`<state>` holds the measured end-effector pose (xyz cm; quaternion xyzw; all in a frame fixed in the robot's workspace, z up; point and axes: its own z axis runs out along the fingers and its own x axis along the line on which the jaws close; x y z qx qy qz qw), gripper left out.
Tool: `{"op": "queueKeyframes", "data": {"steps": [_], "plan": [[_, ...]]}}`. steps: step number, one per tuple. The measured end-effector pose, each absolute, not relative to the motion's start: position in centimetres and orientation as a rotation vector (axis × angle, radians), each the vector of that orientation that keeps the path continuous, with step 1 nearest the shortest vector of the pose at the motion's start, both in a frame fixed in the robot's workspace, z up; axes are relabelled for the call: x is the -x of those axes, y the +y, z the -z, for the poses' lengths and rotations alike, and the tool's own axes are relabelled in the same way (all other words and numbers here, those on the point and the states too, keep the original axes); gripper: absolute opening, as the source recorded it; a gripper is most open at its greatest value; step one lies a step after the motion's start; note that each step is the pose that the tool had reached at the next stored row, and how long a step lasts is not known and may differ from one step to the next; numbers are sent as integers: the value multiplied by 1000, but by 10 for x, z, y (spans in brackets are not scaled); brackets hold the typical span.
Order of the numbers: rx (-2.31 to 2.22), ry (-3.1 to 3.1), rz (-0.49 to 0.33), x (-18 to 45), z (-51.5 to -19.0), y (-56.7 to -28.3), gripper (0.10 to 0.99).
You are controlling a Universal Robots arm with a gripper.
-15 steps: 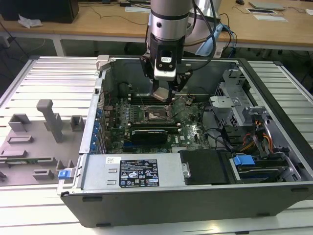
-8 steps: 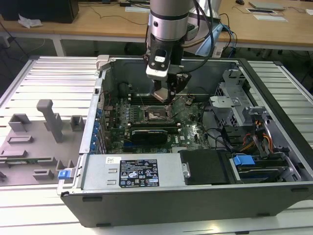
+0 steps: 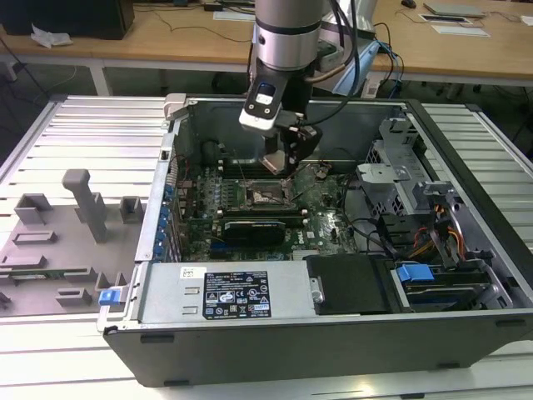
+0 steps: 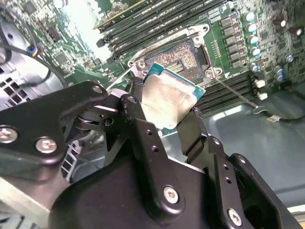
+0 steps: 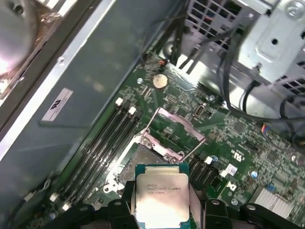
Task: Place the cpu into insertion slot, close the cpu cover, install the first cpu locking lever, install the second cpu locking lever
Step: 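Place the cpu into insertion slot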
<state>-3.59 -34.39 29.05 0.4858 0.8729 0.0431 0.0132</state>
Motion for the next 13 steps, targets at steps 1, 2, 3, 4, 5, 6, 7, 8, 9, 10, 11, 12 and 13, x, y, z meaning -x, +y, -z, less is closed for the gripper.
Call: {"op": "queueKeyframes", "data": {"steps": [1, 2, 3, 4, 5, 6, 7, 8, 9, 10, 11, 12, 13], "plan": [[-1538, 2705, -134, 36, -290, -344, 537], [-1576, 2681, -133, 36, -290, -344, 537], [-1615, 2657, -133, 36, -290, -344, 537], [-1635, 2644, -132, 36, -290, -344, 537], [-1652, 2632, -132, 36, -290, -344, 537], [-1696, 2603, -131, 36, -290, -344, 537], [-1717, 2588, -131, 36, -290, -344, 537], [-1733, 2576, -130, 36, -290, -344, 537], [-1759, 2558, -130, 36, -289, -344, 537], [-1781, 2541, -129, 36, -289, -344, 537], [-1796, 2530, -129, 36, -289, -344, 537], [-1827, 2507, -128, 36, -289, -344, 537], [-1857, 2484, -127, 36, -289, -344, 537]]}}
